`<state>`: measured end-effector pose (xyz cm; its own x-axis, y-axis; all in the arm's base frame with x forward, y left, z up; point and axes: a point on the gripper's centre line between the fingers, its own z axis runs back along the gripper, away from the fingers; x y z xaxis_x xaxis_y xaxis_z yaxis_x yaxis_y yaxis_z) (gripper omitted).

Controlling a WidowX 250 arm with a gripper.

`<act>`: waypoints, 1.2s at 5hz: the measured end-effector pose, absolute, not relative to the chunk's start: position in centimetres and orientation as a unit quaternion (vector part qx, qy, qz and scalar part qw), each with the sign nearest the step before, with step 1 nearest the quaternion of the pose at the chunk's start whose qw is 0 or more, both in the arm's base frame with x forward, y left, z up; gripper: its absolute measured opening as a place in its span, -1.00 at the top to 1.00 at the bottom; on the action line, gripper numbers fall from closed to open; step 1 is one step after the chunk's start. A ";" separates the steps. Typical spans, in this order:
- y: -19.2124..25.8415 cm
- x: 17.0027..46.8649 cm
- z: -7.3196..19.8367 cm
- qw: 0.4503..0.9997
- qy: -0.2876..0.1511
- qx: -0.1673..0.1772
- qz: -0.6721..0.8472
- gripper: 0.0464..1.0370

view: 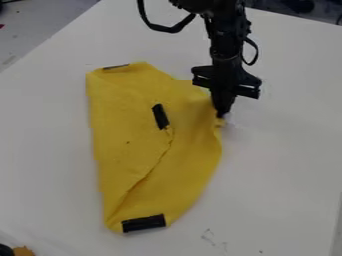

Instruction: Unfold the cloth from the left to top right

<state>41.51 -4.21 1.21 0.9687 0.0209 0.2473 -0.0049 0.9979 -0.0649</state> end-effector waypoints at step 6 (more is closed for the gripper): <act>-8.5 43.9 5.2 0.994 -0.101 0.044 0.001 -0.95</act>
<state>43.91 -8.48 5.23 0.9796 -0.0064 0.2008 -0.0114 0.9961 0.0873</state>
